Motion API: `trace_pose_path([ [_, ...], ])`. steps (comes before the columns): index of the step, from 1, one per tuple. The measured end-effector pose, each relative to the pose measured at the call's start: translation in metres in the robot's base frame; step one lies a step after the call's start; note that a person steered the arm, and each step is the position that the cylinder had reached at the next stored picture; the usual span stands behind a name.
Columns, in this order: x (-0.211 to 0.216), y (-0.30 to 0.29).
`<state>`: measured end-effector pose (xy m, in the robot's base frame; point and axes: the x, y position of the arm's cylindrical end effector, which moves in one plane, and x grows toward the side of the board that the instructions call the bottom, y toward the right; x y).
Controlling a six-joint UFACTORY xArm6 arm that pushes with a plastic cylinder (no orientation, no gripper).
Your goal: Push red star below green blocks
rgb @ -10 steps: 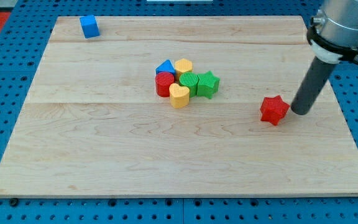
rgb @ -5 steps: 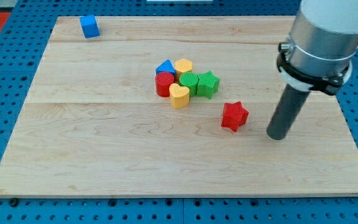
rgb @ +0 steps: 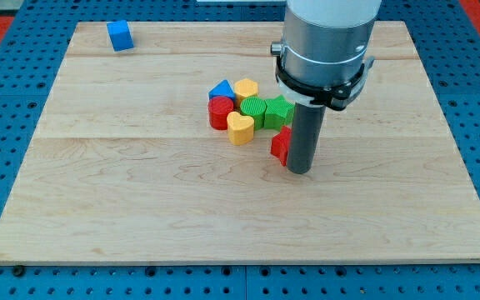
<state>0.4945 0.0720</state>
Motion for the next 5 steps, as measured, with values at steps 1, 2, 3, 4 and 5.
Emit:
trace_pose_path([
  [1,-0.014,0.0],
  [2,-0.022,0.0],
  [3,-0.022,-0.009],
  [4,-0.022,-0.026],
  [5,-0.022,-0.045],
])
